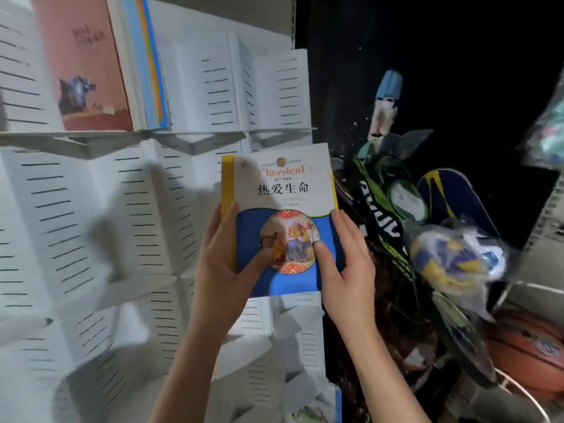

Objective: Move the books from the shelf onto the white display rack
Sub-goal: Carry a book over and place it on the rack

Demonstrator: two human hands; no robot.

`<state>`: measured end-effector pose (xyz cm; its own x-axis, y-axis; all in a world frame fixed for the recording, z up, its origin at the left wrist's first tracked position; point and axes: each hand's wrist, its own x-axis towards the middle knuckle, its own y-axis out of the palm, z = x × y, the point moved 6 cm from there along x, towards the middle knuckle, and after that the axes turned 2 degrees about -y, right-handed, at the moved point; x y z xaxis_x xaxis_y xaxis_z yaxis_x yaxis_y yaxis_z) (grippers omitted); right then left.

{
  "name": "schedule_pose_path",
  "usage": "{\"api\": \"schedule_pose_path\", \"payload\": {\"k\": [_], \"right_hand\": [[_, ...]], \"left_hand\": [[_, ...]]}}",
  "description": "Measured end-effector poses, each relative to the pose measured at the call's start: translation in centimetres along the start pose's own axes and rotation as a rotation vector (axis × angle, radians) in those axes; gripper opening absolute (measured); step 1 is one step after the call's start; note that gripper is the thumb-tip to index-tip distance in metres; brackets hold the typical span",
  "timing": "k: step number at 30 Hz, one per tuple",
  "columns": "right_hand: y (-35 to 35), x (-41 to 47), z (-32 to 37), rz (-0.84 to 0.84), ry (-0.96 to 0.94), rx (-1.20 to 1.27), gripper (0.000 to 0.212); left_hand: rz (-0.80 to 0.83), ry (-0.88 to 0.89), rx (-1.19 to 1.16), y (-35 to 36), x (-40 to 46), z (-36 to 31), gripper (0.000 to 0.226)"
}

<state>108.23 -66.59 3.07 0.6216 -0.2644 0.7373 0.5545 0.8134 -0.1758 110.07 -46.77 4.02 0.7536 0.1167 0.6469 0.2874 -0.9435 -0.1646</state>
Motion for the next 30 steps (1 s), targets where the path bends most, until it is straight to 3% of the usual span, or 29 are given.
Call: {"api": "schedule_pose_path", "payload": {"k": [9,20,30], "right_hand": [[2.3,9.2,1.8,-0.040,-0.138,0.119,0.053],[7.9,19.9,4.3,-0.068,-0.177,0.260,0.051],[14.0,25.9,2.4,-0.088,-0.136,0.274,0.053]], "left_hand": [[-0.149,0.139,0.165,-0.8,7.7,-3.6,0.077],[-0.158,0.385,0.229,-1.9,20.3,-5.1,0.076],[-0.106,0.169,0.350,-2.0,28.4,-2.1,0.074]]}}
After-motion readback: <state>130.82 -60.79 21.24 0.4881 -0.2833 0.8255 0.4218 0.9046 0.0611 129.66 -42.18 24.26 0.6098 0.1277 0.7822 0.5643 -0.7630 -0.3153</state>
